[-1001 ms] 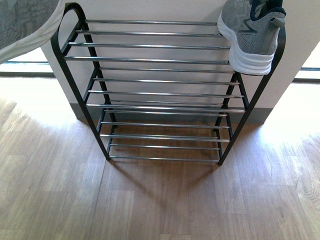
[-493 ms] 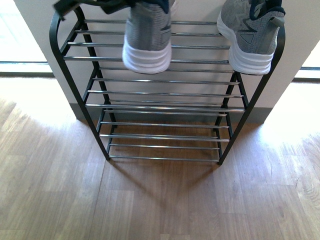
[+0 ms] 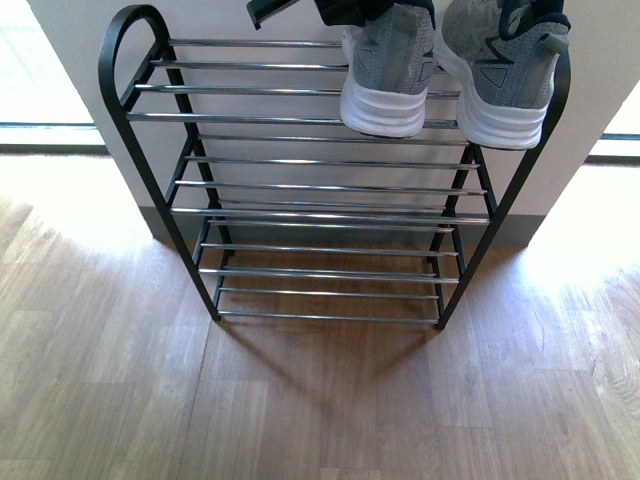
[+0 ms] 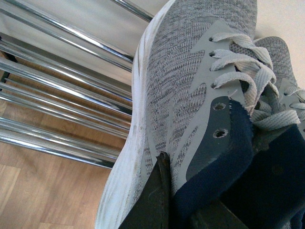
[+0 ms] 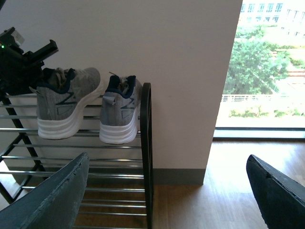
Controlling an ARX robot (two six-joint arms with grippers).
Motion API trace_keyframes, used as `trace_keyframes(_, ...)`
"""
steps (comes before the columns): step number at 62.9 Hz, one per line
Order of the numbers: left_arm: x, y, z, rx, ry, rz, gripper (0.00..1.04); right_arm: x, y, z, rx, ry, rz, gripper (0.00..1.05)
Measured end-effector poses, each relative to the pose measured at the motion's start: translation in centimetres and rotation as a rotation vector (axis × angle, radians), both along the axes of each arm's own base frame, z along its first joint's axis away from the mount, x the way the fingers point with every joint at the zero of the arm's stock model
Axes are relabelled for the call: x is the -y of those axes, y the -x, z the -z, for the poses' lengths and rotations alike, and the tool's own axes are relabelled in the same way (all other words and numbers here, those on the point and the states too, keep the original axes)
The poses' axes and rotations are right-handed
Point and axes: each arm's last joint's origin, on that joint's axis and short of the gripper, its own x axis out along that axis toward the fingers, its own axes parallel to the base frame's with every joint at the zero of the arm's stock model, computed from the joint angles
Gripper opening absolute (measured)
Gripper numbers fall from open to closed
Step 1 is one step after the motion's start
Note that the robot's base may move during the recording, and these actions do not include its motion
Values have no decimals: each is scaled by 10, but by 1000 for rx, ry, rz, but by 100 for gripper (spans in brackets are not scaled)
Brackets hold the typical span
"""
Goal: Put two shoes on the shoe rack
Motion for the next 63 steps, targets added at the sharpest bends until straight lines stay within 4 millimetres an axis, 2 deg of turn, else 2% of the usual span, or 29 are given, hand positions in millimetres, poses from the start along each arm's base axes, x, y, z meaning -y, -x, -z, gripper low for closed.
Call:
trace_keyframes(17,6,-9,19,-34,-35,63,2,0,0,0,0,0,0,96)
trace_keyframes(47,11,-15,23,-35,-35,72,2,0,0,0,0,0,0,96)
trace_keyframes(49,11,-15,23,-34,-37,71,5,0,0,0,0,0,0,96)
trace_keyframes(63,6,-9,22,-6,-70,51,46,0,0,0,0,0,0,96)
